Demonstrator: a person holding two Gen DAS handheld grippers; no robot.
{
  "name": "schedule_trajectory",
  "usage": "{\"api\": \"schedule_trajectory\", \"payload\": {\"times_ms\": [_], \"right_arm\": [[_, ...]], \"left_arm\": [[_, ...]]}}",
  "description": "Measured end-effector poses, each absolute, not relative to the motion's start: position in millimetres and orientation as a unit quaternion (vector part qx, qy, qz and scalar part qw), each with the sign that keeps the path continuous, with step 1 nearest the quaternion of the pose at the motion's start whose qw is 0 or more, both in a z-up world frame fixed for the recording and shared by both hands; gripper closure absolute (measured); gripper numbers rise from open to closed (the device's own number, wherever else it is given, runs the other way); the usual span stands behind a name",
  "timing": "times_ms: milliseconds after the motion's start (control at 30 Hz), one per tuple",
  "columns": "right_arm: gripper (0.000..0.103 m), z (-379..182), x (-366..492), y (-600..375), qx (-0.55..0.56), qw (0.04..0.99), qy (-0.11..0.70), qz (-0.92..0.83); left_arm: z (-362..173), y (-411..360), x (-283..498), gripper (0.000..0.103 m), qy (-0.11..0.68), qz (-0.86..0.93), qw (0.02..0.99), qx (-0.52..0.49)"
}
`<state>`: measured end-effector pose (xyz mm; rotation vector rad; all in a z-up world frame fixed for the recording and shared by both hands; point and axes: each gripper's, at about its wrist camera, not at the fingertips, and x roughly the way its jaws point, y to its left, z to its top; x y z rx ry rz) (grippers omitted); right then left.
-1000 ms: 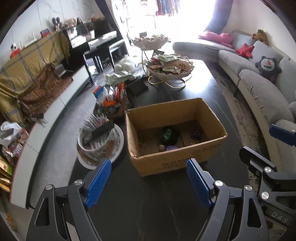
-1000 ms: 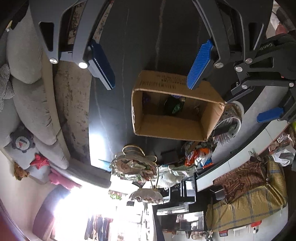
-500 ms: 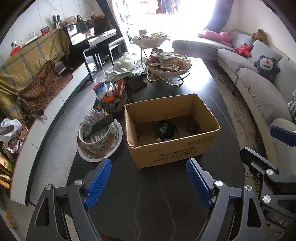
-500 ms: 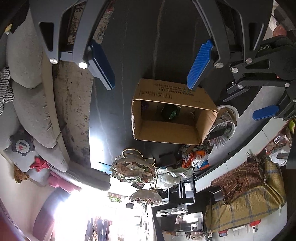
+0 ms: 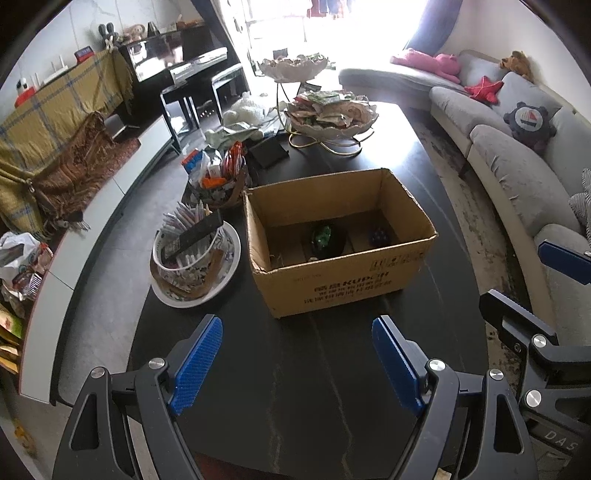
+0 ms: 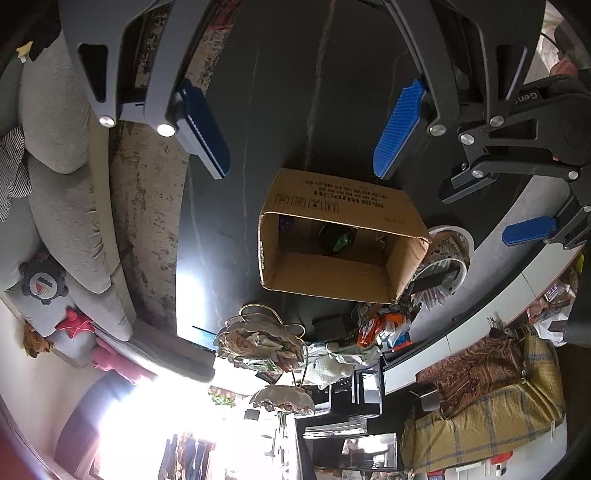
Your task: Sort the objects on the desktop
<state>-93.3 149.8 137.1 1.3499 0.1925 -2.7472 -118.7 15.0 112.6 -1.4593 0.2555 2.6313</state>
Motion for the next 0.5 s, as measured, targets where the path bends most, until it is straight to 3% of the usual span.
{"api": "schedule_trajectory", "payload": {"times_ms": [500], "right_arm": [[0.025,128.1,-94.4,144.2,0.456,0.045,0.069,-0.886]], "left_arm": [[103.9,13.9,-117.9,0.023,0.092,0.863,0.057,-0.494]]}}
